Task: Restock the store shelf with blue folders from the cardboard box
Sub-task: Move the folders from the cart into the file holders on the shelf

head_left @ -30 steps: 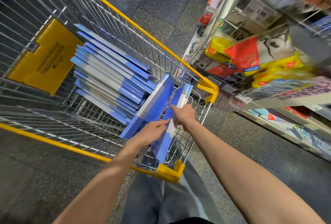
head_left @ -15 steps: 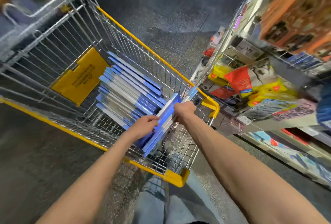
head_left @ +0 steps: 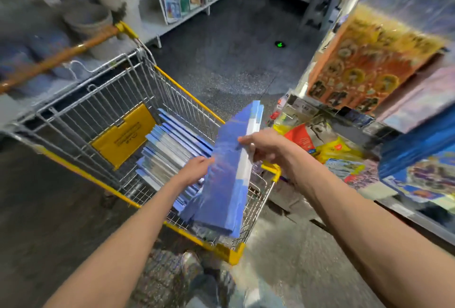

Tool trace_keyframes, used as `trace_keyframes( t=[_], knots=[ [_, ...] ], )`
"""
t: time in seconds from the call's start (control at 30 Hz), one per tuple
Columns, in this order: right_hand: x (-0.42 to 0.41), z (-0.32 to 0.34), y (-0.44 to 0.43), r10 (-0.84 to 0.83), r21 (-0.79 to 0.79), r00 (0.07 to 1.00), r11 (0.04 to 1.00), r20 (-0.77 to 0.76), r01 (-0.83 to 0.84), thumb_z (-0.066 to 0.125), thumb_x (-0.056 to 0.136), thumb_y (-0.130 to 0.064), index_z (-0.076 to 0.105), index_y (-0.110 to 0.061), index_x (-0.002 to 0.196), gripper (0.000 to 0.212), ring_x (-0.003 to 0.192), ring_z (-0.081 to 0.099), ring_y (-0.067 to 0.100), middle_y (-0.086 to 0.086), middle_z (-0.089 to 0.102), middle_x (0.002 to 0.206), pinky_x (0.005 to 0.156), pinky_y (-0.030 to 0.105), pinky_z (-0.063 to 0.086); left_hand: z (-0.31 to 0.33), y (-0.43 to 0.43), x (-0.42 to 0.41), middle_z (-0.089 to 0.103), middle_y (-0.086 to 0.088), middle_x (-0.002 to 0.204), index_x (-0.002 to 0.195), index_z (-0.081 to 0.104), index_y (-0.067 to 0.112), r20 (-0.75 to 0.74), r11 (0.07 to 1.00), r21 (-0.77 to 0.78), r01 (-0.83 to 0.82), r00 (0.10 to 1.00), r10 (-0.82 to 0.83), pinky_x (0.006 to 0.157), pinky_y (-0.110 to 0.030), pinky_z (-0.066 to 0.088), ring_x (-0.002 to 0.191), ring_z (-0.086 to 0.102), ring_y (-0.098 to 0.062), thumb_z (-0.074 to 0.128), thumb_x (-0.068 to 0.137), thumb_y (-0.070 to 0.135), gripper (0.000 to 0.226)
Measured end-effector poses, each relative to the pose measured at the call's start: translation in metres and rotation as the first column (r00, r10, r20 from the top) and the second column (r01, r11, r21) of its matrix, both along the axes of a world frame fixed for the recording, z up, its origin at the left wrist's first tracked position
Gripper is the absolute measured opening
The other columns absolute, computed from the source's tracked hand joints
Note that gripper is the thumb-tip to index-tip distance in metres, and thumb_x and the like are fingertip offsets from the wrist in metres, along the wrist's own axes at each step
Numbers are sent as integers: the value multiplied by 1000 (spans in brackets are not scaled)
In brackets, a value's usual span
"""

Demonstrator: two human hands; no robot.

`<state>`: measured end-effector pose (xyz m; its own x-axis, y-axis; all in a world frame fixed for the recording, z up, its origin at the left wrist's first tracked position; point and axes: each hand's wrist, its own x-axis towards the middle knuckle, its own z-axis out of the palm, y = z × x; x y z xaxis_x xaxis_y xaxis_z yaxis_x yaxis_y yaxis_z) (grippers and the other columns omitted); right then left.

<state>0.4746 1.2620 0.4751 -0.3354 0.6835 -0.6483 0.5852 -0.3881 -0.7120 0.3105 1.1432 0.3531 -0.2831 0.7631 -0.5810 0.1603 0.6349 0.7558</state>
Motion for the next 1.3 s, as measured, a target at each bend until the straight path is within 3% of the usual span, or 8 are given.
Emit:
trace_keyframes(
  t=[0.17, 0.33, 0.47, 0.67, 0.9, 1.07, 1.2, 1.3],
  knots=[
    [53, 63, -15, 257, 136, 946, 963, -196, -233, 69, 92, -26, 75, 0, 93, 27, 70, 58, 16, 13, 75, 87, 52, 20, 42, 40, -12, 19, 71, -3, 117, 124, 65, 7, 107, 915, 184, -359, 933, 345, 66, -12, 46, 103, 66, -14, 57, 98, 53, 53],
    [115, 93, -29, 333, 268, 878, 931, -344, -248, 77, 83, -41, 71, -5, 112, 47, 88, 63, 20, 6, 76, 105, 69, 31, 38, 106, -44, 60, 74, 11, 94, 102, 68, 21, 283, 756, 364, -544, 838, 467, 64, -23, 58, 67, 67, -1, 61, 96, 52, 32],
    [165, 108, -42, 292, 289, 809, 944, -510, -159, 86, 69, -52, 68, -2, 115, 71, 98, 65, 36, 15, 69, 110, 84, 49, 47, 140, -77, 97, 72, 8, 84, 93, 73, 15, 258, 659, 404, -635, 770, 584, 62, -29, 49, 73, 65, -12, 76, 73, 68, 56],
    [212, 137, -60, 134, 211, 681, 977, -720, 31, 66, 95, -26, 66, -1, 123, 38, 112, 66, 40, 19, 70, 120, 96, 52, 54, 214, -106, 155, 79, -3, 97, 104, 77, 13, 335, 616, 485, -620, 783, 524, 77, -40, 63, 85, 76, -24, 79, 85, 44, 36],
    [252, 241, -88, 359, 541, 615, 831, -702, 132, 64, 96, -35, 64, -17, 125, 35, 119, 64, 31, 9, 69, 126, 103, 52, 50, 308, -116, 192, 76, -11, 112, 117, 74, 10, 351, 455, 692, -560, 812, 466, 95, -57, 56, 105, 72, -36, 84, 77, 49, 56],
    [300, 309, -108, 369, 567, 611, 808, -700, 162, 63, 98, -24, 60, -16, 93, 9, 59, 66, 3, -8, 70, 70, 55, 16, 52, 378, -113, 236, 75, -6, 109, 117, 69, 7, 405, 355, 780, -515, 848, 342, 87, -42, 61, 93, 74, -23, 71, 94, 28, 32],
    [340, 330, -123, 281, 527, 681, 830, -676, 181, 65, 95, -27, 70, -10, 109, 23, 77, 74, 17, 7, 76, 94, 64, 26, 58, 411, -98, 259, 68, 9, 64, 89, 68, 14, 386, 328, 825, -459, 883, 265, 50, -18, 53, 51, 61, -1, 71, 94, 26, 13],
    [380, 345, -139, 203, 534, 716, 800, -668, 272, 67, 94, -29, 68, -7, 122, 35, 92, 73, 26, 15, 73, 113, 73, 34, 60, 433, -90, 286, 77, -2, 101, 116, 71, 11, 365, 347, 852, -393, 920, 144, 66, -31, 60, 79, 74, -15, 73, 92, 26, 28]
  ],
)
